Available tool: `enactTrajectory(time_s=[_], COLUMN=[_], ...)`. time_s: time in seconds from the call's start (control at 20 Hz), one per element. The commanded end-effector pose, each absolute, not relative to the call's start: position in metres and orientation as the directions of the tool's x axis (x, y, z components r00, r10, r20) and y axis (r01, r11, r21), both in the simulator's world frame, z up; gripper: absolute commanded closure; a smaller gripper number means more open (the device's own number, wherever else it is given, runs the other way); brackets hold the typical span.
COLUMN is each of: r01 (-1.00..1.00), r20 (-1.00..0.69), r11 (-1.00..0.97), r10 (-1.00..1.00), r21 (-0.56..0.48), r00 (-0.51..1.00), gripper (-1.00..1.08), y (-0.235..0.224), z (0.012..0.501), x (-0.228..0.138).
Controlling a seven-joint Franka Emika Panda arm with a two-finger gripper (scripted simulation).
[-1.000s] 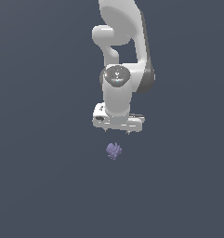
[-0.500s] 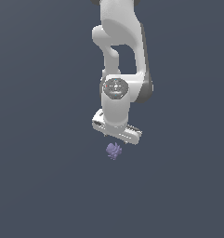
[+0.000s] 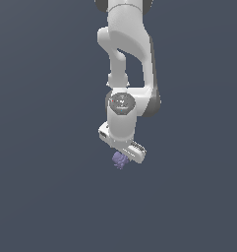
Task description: Pick up the object and move it to a goal position.
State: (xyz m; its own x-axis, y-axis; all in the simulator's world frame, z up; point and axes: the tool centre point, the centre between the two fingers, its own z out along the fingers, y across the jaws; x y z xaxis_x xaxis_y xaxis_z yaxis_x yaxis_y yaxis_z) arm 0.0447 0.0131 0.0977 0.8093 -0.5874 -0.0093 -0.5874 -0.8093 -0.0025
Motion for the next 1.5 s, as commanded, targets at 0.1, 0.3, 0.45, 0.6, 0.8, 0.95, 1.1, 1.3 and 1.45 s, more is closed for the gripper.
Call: enactTrajectory(time_s=[0.1,0.3,0.45,0.6,0.8,0.95,1.1,1.3,1.45], r01=[-0.627,-0.640,-0.638,-0.638,-0.640,-0.641,-0.641,-0.641,-0.641], r20=[-0.002,0.000,-0.001,-0.001,0.000,0.000,0.000,0.000,0.000], r11=[-0.779,-0.768,-0.770,-0.770,-0.769,-0.768,-0.767,-0.767,-0.767], r10=[-0.627,-0.640,-0.638,-0.638,-0.640,-0.641,-0.641,-0.641,-0.641], r21=[-0.001,0.000,0.000,0.000,0.000,0.000,0.000,0.000,0.000], r00=[0.779,0.768,0.770,0.770,0.769,0.768,0.767,0.767,0.767], gripper=[-0.92,-0.92,-0.92,-0.92,-0.92,-0.92,-0.92,1.08,1.08], y=[0.012,0.011,0.011,0.011,0.011,0.011,0.011,0.011,0.011], z=[0.093,0.091,0.091,0.084,0.065,0.049,0.041,0.041,0.041], x=[0.049,0.050,0.050,0.050,0.049,0.049,0.049,0.050,0.050])
